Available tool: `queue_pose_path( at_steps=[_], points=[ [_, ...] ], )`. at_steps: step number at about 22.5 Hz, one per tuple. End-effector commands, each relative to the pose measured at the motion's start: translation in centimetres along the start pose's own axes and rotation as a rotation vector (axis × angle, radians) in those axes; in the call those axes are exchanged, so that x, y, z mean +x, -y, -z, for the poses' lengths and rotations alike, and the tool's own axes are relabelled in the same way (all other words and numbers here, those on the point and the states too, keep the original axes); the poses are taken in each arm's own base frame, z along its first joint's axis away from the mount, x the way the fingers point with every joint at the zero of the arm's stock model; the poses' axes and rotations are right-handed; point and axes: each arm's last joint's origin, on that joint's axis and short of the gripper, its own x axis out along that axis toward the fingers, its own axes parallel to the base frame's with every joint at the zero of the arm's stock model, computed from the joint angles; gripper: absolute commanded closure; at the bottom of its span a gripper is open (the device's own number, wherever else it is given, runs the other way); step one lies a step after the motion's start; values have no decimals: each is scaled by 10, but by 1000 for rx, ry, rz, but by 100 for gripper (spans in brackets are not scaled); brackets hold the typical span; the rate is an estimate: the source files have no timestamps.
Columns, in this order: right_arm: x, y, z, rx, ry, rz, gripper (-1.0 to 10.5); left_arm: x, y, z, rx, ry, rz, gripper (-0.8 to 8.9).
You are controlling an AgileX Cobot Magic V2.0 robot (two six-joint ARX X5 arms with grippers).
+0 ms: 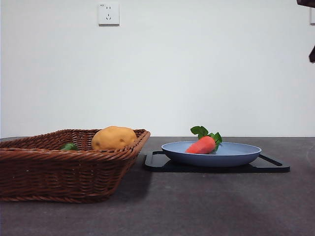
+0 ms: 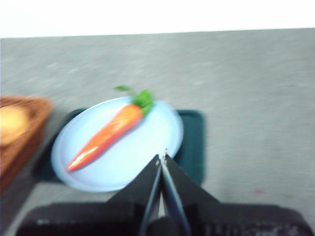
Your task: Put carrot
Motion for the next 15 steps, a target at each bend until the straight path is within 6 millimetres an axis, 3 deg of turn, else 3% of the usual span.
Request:
queue_pose_path(
  at_steps=[1, 8, 13, 15],
  points=[
    [0, 0, -2, 17, 18, 22, 943, 1, 1, -4, -14, 20, 2, 805],
    [0, 0, -2, 17, 18, 22, 943, -1, 0, -4, -16, 30, 4, 805],
    [0, 0, -2, 17, 18, 22, 943, -42, -15, 6, 6, 194, -95, 805],
    [0, 0, -2, 17, 18, 22, 943, -46, -20, 18, -15, 253, -175, 805]
  ],
)
